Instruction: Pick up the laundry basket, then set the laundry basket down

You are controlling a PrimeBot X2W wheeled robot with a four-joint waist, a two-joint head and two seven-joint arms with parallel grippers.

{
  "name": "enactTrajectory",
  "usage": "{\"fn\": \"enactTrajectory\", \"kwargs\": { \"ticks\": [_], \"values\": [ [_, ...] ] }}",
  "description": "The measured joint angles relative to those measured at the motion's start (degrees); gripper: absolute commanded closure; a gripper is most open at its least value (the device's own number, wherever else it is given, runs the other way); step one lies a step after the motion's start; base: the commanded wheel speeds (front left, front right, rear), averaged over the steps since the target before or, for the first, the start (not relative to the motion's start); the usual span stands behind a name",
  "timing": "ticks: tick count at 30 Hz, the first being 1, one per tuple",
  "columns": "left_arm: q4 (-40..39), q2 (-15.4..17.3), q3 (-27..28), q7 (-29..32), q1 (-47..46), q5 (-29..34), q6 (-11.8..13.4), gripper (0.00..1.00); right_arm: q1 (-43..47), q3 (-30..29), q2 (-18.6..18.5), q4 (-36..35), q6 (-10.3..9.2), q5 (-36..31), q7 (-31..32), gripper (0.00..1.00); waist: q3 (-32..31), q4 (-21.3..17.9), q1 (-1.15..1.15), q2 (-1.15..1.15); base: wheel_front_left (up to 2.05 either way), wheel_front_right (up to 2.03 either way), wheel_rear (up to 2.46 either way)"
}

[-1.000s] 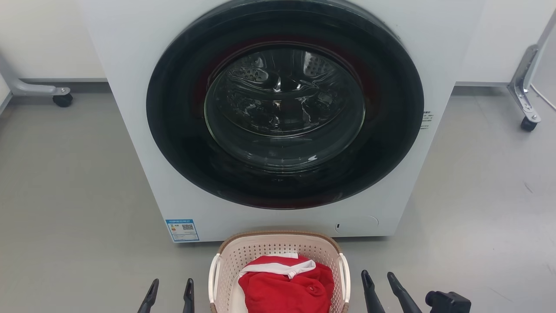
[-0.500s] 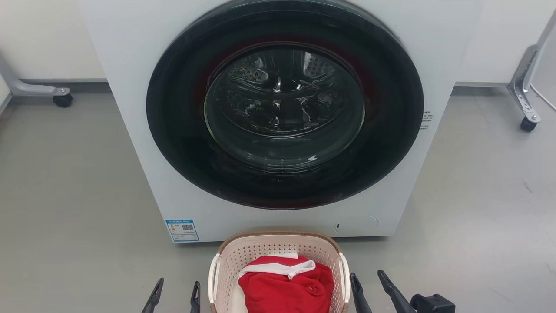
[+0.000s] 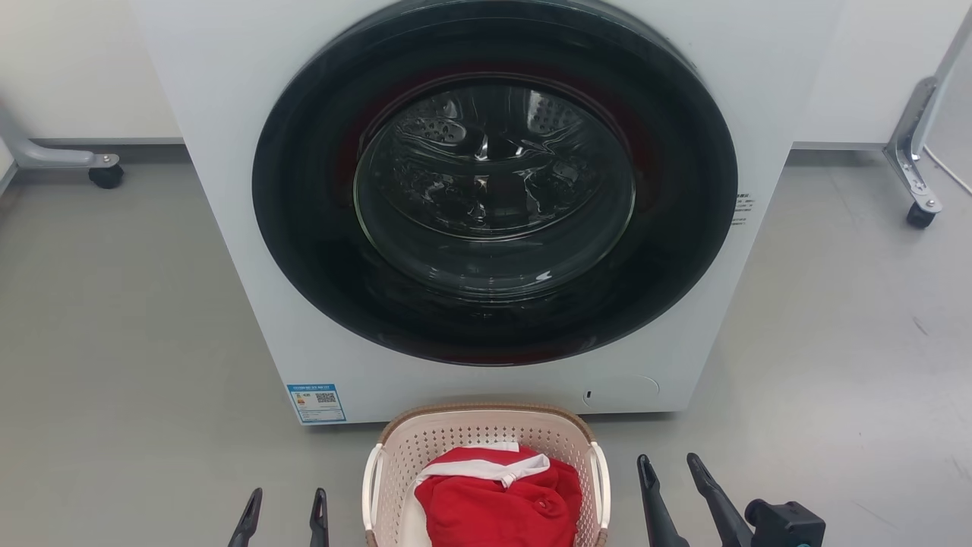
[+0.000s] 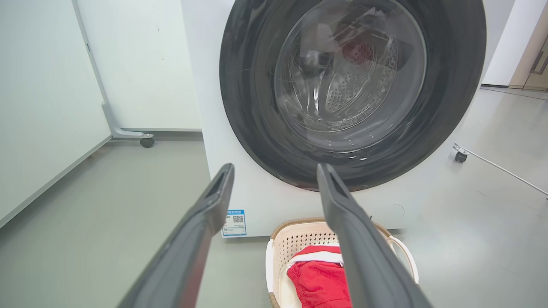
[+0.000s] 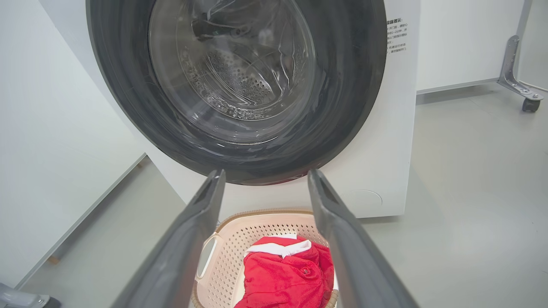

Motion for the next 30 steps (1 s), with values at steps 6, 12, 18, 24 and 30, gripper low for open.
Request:
{"fn": "enactTrajectory", "kwargs": {
  "ticks": [6,12,18,24,30],
  "values": [
    [0.0,-0.1,0.4,0.0,0.4,-0.2,-0.1,0.0,0.1,-0.6,0.0,-0.2,0.0,0.0,0.0,0.0,0.1,-0.1,0.0,0.0,0.0,0.0,0.0],
    [0.3,-0.1,0.5,0.0,0.4,-0.3,-0.6,0.0,0.1,-1.1,0.0,-0.3,0.01,0.0,0.0,0.0,0.1,-0.1,0.0,0.0,0.0,0.0,0.0],
    [0.5,-0.2,0.7,0.0,0.4,-0.3,-1.1,0.0,0.2,-1.4,0.0,-0.4,0.08,0.0,0.0,0.0,0.2,-0.1,0.0,0.0,0.0,0.0,0.0],
    [0.3,-0.5,0.9,0.0,0.5,-0.3,-1.1,0.0,0.3,-1.5,0.0,-1.7,0.57,-0.4,0.0,0.0,1.5,-0.2,0.0,0.0,0.0,0.0,0.0],
    [-0.3,-0.7,1.0,0.0,0.4,-0.2,-1.2,0.0,0.1,-2.0,0.0,-2.7,0.64,-0.4,0.0,0.0,3.4,-0.2,0.0,0.0,0.0,0.0,0.0]
  ]
}}
